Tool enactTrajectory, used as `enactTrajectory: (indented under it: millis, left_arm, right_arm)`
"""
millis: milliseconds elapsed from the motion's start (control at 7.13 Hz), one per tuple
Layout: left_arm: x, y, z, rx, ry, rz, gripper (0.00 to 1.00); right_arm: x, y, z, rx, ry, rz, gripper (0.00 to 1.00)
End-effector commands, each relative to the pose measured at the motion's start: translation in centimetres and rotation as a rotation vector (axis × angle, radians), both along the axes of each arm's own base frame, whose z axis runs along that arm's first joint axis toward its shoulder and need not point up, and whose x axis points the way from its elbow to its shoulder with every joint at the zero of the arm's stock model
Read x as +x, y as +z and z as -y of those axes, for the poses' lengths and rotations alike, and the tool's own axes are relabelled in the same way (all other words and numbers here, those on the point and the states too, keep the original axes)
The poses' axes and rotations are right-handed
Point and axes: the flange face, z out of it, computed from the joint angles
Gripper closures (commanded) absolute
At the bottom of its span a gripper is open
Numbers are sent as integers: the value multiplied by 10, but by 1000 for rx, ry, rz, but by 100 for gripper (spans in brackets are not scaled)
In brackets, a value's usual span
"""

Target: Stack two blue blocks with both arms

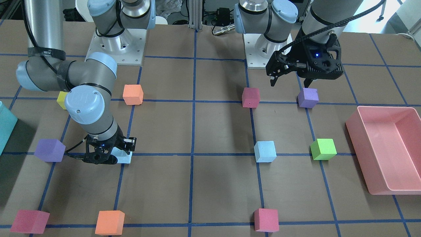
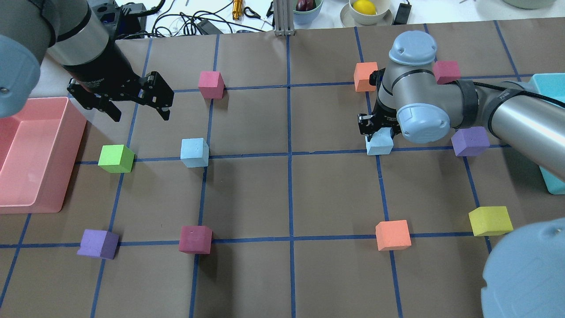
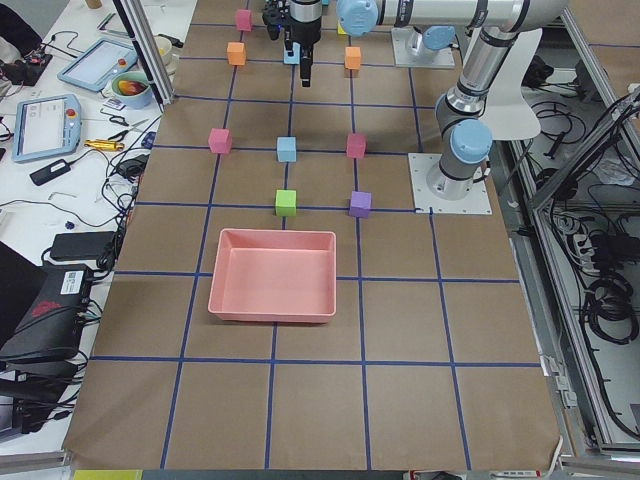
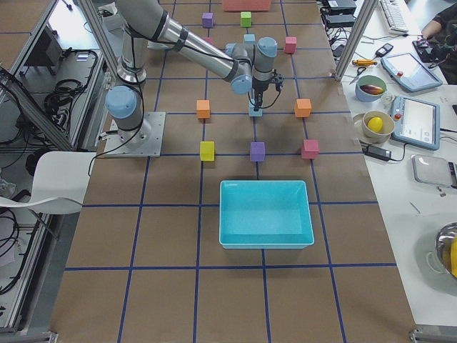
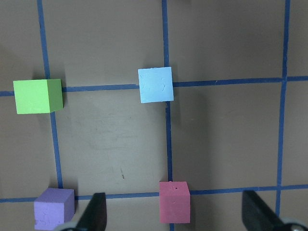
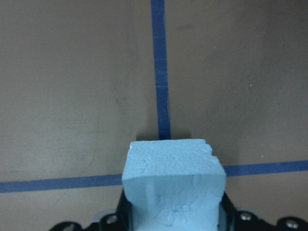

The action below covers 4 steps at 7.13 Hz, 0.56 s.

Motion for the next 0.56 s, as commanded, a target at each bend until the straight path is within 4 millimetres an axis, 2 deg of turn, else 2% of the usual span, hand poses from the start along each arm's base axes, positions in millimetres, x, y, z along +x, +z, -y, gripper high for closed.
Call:
enactTrajectory:
  millis: [0, 140, 280, 421]
  left_arm:
    - [0, -1, 1, 2, 1, 4, 0]
    - [2, -7, 4, 14, -11, 6, 0]
    - [2, -30, 14, 60, -21, 7, 0]
    - [4, -65, 24, 103, -23, 5, 0]
  right_arm:
    - [61, 41, 2, -78, 16, 45, 100]
    - [97, 48, 3, -90, -1, 53, 100]
    - [127, 55, 7, -92, -27, 85, 100]
    - [165, 45, 8, -52, -56, 88, 100]
